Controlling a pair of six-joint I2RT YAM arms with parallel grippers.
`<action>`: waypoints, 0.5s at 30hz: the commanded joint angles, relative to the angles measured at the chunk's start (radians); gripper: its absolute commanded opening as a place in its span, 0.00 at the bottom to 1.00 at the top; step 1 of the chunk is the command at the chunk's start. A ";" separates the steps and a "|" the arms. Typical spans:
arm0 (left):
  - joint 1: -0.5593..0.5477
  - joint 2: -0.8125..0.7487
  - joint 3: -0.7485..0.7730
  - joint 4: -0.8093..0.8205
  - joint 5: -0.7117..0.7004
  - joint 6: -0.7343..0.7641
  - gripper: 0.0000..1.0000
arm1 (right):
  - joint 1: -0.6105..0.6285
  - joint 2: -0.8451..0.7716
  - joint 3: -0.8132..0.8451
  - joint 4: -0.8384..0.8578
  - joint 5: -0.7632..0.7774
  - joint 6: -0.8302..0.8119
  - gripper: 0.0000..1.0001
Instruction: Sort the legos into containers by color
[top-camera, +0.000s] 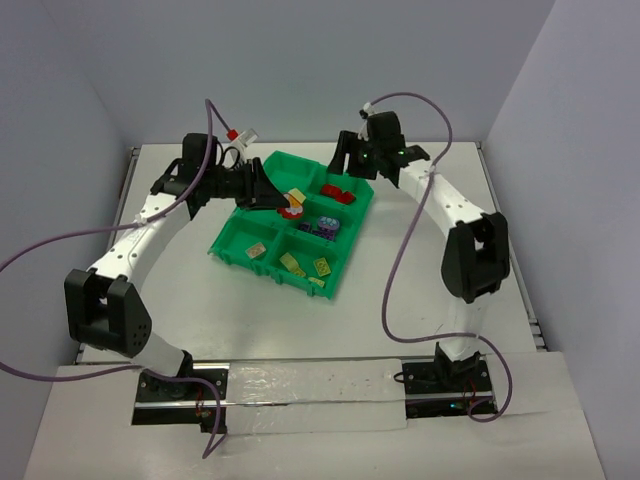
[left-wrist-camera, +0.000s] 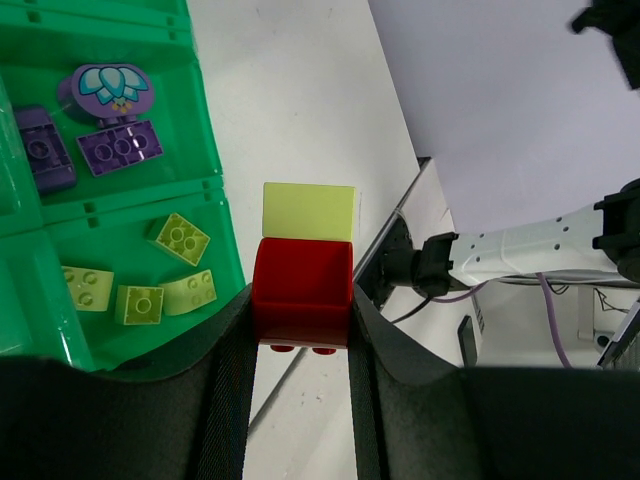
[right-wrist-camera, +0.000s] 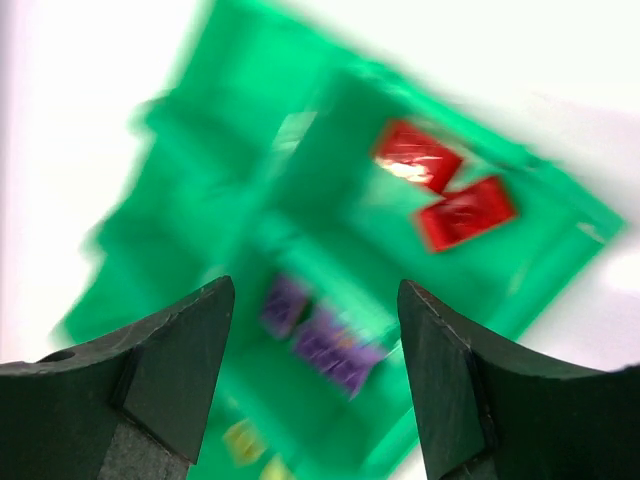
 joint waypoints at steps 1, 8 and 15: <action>0.007 -0.079 -0.039 0.072 0.083 -0.017 0.00 | -0.027 -0.153 -0.025 0.085 -0.562 -0.058 0.73; 0.007 -0.131 -0.109 0.190 0.134 -0.077 0.00 | -0.021 -0.299 -0.313 0.389 -0.869 0.092 0.75; 0.007 -0.154 -0.110 0.221 0.150 -0.079 0.00 | -0.007 -0.281 -0.358 0.545 -0.983 0.209 0.78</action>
